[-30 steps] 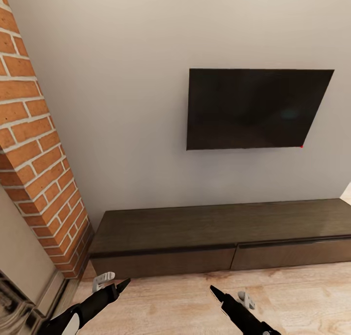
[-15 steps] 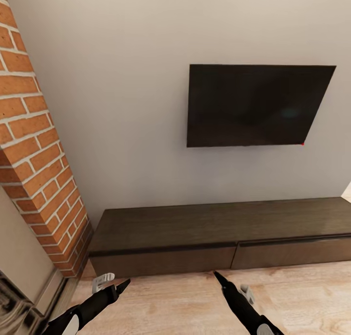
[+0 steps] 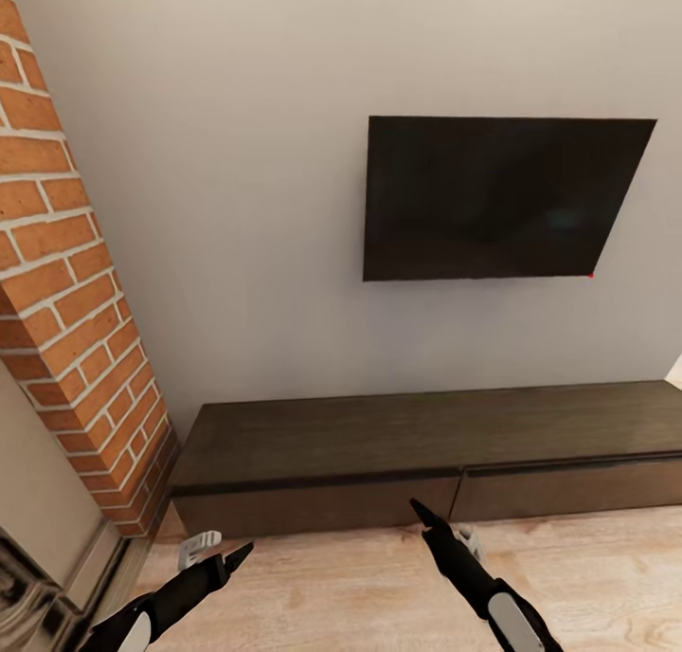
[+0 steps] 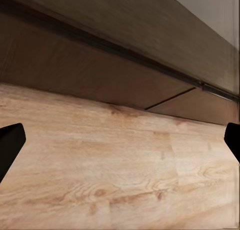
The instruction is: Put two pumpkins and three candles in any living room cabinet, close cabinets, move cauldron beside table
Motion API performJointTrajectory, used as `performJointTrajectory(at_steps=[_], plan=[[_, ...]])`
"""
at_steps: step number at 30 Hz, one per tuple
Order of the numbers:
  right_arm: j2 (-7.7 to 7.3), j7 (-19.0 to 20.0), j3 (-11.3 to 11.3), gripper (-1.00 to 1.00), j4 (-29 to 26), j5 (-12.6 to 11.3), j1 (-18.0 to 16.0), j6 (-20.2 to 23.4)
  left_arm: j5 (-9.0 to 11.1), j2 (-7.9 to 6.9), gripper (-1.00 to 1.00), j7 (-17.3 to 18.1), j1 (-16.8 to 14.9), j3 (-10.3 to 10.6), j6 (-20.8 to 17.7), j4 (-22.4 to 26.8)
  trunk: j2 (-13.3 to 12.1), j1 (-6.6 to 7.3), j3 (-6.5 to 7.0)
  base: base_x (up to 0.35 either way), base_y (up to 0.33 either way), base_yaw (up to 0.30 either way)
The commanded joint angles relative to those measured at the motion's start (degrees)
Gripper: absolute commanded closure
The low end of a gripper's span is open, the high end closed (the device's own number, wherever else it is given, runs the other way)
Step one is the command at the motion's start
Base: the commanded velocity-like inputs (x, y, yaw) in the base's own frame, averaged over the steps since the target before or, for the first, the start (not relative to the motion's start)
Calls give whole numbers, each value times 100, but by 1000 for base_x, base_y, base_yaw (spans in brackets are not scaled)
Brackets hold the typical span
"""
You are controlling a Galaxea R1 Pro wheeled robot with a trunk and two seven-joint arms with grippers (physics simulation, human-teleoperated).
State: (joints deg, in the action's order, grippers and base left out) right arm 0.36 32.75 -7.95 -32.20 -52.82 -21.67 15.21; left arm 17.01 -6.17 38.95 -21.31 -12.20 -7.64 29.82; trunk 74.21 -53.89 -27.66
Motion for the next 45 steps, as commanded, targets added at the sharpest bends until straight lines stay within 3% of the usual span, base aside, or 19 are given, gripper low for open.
performJointTrajectory(at_steps=[1, 8, 14, 22, 31, 36, 45], plan=[[5, 9, -24, -100, 4, -60, -44, 139, 51, -12, -100, 69, -4, -16, -63, -1, 45, -23, -25, 0, 0, 0], [43, -9, -31, -100, 9, -97, -340, 485, 55, -62, -100, 235, 3, -27, -73, -2, 326, -176, -150, 0, 0, 0], [41, -20, -33, -100, 10, -97, -392, 524, 57, -75, -100, 504, 4, -36, -118, 7, 566, -308, -258, 0, 0, 0], [28, -26, -46, -100, 13, -97, -399, 534, 63, -71, -100, 597, -2, -32, -243, 157, 887, -484, -402, 0, 0, 0], [4, -235, -65, -100, 16, -103, -400, 531, 69, -68, -100, 1470, -12, -37, -1170, 726, 1248, -681, -563, 0, 0, 0], [0, -263, -65, -100, 12, -106, -400, 530, 230, -68, -100, 2076, -10, -35, -1861, 1486, 1449, -791, -653, 0, 0, 0], [7, -269, -58, -100, 12, -106, -400, 531, 298, -69, -100, 2408, -6, -38, -2837, 2629, 1810, -989, -814, 0, 0, 0]])
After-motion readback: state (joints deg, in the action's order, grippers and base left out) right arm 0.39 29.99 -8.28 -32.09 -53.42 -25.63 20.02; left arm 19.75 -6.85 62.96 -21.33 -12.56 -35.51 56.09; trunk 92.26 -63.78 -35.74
